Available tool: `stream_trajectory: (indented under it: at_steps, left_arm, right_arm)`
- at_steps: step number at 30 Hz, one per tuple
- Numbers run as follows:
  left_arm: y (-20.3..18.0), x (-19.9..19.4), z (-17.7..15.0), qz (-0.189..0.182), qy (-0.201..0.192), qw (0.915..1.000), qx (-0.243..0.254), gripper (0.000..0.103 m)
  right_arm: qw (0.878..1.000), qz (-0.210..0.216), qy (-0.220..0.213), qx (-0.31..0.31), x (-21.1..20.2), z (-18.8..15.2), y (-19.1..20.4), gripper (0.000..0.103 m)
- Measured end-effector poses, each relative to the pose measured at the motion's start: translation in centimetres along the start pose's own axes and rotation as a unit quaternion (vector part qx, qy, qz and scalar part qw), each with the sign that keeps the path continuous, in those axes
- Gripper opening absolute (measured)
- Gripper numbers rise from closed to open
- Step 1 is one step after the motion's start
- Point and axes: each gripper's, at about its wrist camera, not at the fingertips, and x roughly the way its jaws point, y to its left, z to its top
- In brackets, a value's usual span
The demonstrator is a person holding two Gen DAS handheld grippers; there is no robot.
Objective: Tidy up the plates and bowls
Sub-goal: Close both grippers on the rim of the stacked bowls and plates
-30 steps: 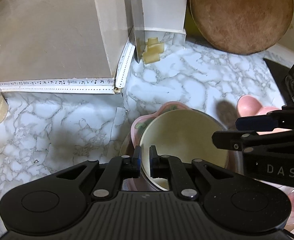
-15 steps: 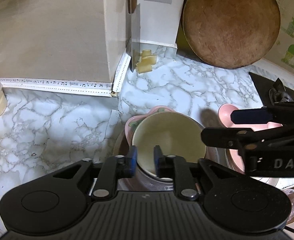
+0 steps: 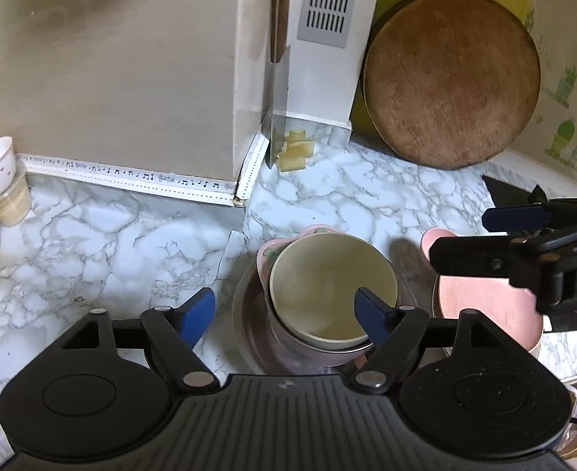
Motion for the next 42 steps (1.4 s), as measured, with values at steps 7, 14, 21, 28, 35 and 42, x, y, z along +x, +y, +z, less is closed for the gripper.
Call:
stream_trajectory:
  at_steps: [7,14,21,28,35,42]
  left_arm:
    - [1.4,0.0,-2.4,0.017,-0.005,0.9986,-0.05,0.078]
    - [2.3,0.1,-4.4,0.041,-0.019,0.9944,-0.095,0.078]
    - [3.1,2.0,-5.1,0.059,-0.005,0.9895,-0.132,0.078]
    - [3.0,4.6,-6.1,0.062,0.022,0.9862,-0.152,0.078]
    - [4.1,6.6,-6.5,0.062,0.04,0.9778,-0.196,0.077]
    - [4.1,8.0,-6.9,0.045,0.061,0.974,-0.214,0.066]
  right_arm:
    - [0.999,-0.016,0.003,-0.036,0.6,-0.2,-1.3,0.103]
    - [0.998,-0.032,0.034,-0.047,2.5,0.5,-4.7,0.103]
    - [0.995,-0.036,0.064,-0.074,4.1,0.4,-7.3,0.1]
    - [0.991,-0.013,0.093,-0.094,7.3,0.3,-8.6,0.086]
    - [0.986,0.006,0.127,-0.109,10.4,-0.2,-8.6,0.074]
    - [0.98,0.03,0.154,-0.125,12.3,-0.6,-8.0,0.054]
